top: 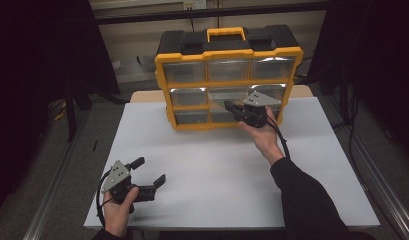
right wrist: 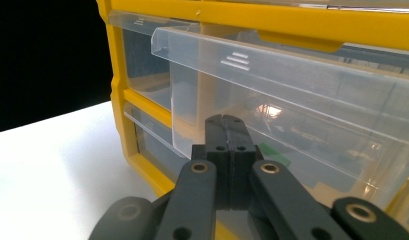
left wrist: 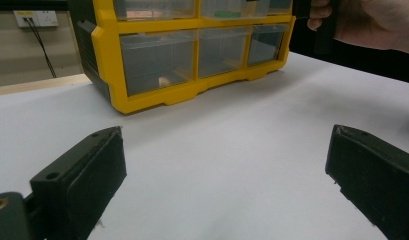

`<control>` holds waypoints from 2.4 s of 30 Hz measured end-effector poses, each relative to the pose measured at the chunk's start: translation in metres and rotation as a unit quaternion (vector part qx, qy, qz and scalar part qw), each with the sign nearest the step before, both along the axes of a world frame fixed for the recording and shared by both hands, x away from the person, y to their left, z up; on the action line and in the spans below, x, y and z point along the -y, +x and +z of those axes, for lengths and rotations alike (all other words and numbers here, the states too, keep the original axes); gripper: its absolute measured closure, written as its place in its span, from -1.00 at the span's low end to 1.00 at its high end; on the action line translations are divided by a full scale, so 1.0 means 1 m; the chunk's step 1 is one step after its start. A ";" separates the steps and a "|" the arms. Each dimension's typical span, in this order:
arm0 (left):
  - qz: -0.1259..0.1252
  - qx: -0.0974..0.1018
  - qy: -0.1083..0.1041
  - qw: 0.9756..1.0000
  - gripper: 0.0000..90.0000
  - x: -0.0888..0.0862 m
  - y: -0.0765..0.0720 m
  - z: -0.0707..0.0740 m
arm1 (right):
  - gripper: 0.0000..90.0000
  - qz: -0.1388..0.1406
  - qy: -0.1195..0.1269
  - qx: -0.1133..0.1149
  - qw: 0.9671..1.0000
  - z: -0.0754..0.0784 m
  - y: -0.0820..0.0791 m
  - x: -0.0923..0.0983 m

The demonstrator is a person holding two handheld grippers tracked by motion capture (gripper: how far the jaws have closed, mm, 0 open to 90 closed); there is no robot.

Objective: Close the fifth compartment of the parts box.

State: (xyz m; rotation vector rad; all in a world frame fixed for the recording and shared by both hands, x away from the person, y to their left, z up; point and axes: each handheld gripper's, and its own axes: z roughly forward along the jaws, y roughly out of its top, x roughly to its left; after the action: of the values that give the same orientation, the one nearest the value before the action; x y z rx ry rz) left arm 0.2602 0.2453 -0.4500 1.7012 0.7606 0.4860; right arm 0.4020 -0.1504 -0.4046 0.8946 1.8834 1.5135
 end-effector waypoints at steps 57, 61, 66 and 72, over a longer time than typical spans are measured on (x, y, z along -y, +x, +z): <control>0.005 -0.002 -0.003 1.000 -0.94 0.000 0.000 0.000 | 1.00 -0.022 -0.008 -0.005 1.000 0.002 0.022 -0.001; 0.005 -0.004 -0.005 1.000 -0.94 0.000 0.001 -0.001 | 1.00 -0.025 -0.009 -0.006 1.000 0.000 0.024 -0.001; 0.006 -0.005 -0.005 1.000 -0.94 0.000 0.001 -0.001 | 1.00 -0.026 -0.007 -0.008 1.000 -0.001 0.027 -0.001; 0.007 -0.005 0.000 1.000 -0.94 -0.001 0.001 -0.001 | 1.00 -0.027 -0.005 -0.009 1.000 -0.003 0.030 -0.002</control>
State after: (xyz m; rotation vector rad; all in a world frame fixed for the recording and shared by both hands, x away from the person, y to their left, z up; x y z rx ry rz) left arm 0.2611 0.2467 -0.4515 1.7010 0.7796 0.4878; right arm 0.4317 -0.1488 -0.4076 0.9504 1.8633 1.4676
